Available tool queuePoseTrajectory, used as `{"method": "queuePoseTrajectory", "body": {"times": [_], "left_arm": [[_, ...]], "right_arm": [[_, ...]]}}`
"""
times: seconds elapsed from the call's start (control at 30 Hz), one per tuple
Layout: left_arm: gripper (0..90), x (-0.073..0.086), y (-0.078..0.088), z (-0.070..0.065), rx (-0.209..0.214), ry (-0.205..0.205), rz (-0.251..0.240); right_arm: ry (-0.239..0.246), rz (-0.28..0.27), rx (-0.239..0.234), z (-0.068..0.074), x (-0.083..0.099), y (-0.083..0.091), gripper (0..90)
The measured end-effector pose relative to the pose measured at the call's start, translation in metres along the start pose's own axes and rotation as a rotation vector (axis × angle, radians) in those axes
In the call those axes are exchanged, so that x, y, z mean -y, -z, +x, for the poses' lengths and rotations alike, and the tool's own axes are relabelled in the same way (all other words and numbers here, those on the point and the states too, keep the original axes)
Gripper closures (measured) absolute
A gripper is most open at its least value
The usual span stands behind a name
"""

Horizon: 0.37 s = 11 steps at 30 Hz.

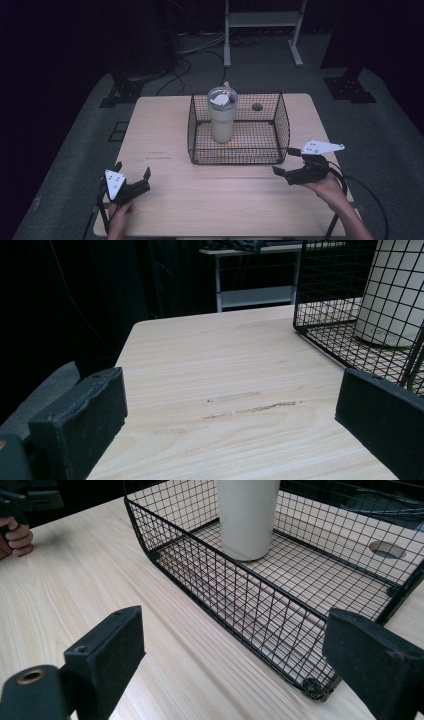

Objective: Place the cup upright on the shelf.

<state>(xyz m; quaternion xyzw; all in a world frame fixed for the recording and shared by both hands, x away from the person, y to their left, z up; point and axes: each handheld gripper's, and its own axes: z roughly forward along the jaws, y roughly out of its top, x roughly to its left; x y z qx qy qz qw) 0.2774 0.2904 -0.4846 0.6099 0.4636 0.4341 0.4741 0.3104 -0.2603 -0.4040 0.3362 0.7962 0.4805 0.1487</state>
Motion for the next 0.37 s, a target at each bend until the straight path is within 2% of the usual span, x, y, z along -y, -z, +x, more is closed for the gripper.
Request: {"method": "queuePoseTrajectory", "body": {"times": [0.37], "left_arm": [[0.0, 0.0, 0.0, 0.0, -0.002, 0.0, 0.0]], "right_arm": [[-0.025, -0.018, 0.016, 0.004, 0.021, 0.005, 9.1]]}}
